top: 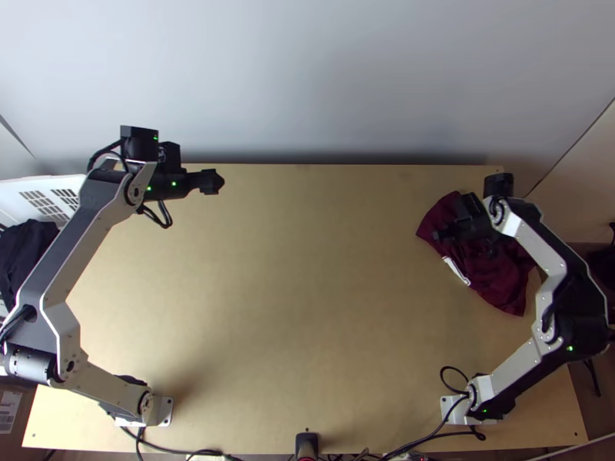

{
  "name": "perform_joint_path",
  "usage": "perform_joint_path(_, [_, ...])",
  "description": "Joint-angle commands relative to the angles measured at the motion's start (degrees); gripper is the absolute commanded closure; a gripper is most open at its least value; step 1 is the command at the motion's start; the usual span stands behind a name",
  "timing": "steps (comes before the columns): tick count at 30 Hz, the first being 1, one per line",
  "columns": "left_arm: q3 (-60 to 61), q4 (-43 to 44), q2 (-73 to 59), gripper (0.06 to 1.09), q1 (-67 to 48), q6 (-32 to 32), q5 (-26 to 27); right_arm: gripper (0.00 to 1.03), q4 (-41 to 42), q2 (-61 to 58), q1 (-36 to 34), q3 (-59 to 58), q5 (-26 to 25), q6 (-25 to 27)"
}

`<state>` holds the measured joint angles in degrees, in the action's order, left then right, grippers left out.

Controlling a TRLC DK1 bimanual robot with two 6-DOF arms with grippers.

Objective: Fold the t-shirt

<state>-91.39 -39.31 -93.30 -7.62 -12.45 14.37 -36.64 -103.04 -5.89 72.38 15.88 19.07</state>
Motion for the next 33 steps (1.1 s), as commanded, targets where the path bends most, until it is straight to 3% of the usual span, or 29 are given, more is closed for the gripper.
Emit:
perform_joint_path(1, [0.1, 0.5, 0.1, 0.1, 0.9, -0.1, 0.0, 1.0, 3.2, -5.9, 1.2, -0.1, -3.1, 1.2])
perform_joint_path(15, [0.1, 2.3, -2.5, 0.1, 0.8, -0.1, 0.0, 1.0, 3.8, -22.7, -6.0, 21.3, -5.9, 1.4])
perform_joint_path(28, [-0.5, 2.8, -4.4, 0.1, 0.3, -0.2, 0.0, 1.0, 3.4, -30.5, -11.4, 36.5, -7.2, -0.7])
perform_joint_path(33, [-0.5, 2.8, -4.5, 0.1, 0.1, -0.3, 0.0, 1.0, -0.5, -35.1, -13.2, 49.2, -7.3, -1.9])
